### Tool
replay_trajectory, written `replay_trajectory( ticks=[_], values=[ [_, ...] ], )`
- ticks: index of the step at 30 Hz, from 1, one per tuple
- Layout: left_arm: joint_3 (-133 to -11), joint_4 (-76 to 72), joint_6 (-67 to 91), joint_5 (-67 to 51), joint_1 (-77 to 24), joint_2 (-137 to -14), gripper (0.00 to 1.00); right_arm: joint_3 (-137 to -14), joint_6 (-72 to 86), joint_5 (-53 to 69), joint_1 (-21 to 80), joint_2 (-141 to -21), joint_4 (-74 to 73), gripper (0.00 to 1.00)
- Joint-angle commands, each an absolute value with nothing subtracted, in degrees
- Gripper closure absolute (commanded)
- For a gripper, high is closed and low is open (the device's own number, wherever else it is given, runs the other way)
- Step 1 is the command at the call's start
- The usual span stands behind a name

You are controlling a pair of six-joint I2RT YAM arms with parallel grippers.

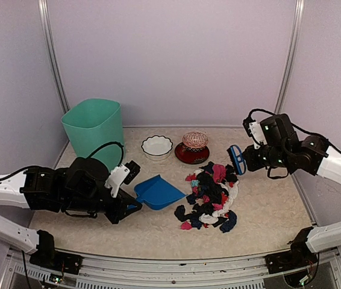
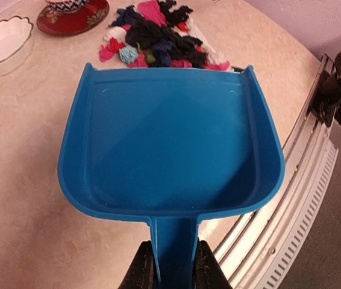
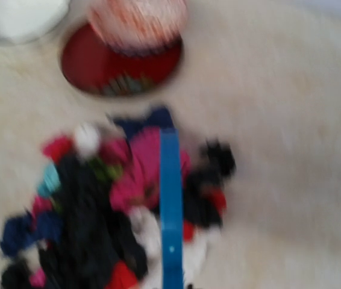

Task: Sweep away the paper scraps from the table
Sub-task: Sweep the paper scraps into the dustpan.

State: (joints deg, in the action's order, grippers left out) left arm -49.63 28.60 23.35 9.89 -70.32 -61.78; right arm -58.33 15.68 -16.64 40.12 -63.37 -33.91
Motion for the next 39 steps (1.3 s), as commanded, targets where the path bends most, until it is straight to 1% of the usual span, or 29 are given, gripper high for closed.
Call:
replay_trajectory(
  ticks=[1,10,19,27,39],
  values=[
    [-47.3,31.0,25.6,12.9,-74.9,-62.8,1.00,-59.4,25.7,-19.9,40.3,-63.1,-46.6,1.00],
    [-43.1,29.2,28.0,14.2,-79.8,-67.5,1.00,-58.7,31.5,-16.8,40.3,-64.7,-55.8,1.00],
    [-41.7,25.9,25.5,13.2,-80.6,-73.8,1.00,-57.5,33.2,-15.9,40.6,-69.2,-59.6,1.00],
    [-42.4,22.0,21.7,9.7,-78.1,-79.0,1.00,-56.3,32.3,-10.6,42.4,-74.0,-53.1,1.00],
    [-47.3,19.1,16.5,9.4,-73.2,-90.5,1.00,-62.4,31.5,-12.0,49.9,-85.1,-48.0,1.00]
  ],
)
